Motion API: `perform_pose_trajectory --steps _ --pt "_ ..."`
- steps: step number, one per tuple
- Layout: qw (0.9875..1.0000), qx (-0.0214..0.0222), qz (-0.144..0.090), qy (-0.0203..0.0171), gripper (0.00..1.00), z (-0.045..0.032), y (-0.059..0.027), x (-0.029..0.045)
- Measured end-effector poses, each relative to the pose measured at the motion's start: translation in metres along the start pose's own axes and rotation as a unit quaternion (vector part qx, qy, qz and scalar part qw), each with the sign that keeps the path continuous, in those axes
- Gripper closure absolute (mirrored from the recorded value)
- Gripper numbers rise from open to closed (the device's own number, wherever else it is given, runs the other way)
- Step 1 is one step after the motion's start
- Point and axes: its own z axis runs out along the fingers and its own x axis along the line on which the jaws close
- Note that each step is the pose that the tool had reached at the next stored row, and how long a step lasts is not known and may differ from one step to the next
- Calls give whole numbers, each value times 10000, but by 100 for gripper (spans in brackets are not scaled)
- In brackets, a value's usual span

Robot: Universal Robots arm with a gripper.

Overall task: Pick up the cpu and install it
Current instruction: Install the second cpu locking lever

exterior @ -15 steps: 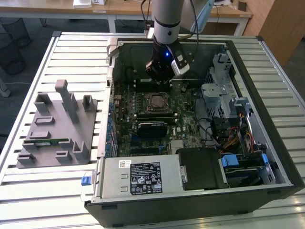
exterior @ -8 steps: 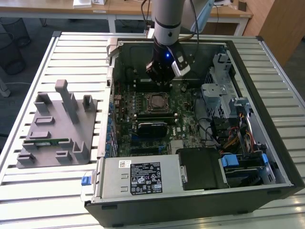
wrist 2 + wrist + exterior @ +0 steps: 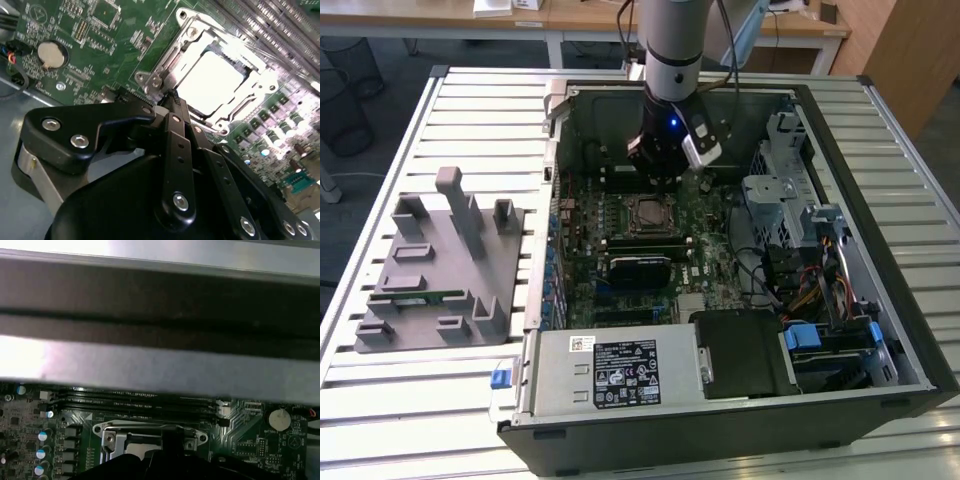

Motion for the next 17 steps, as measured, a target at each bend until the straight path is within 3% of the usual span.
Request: perform_pose_trajectory --steps 4,12,14,17 --pt "10000 0 0 0 89 -37 -25 2" --pt "10000 -1 0 1 89 -387 -7 -4" --pt "10000 -2 -1 1 89 -413 -12 -4" --pt "10000 -5 0 1 89 -417 -86 1"
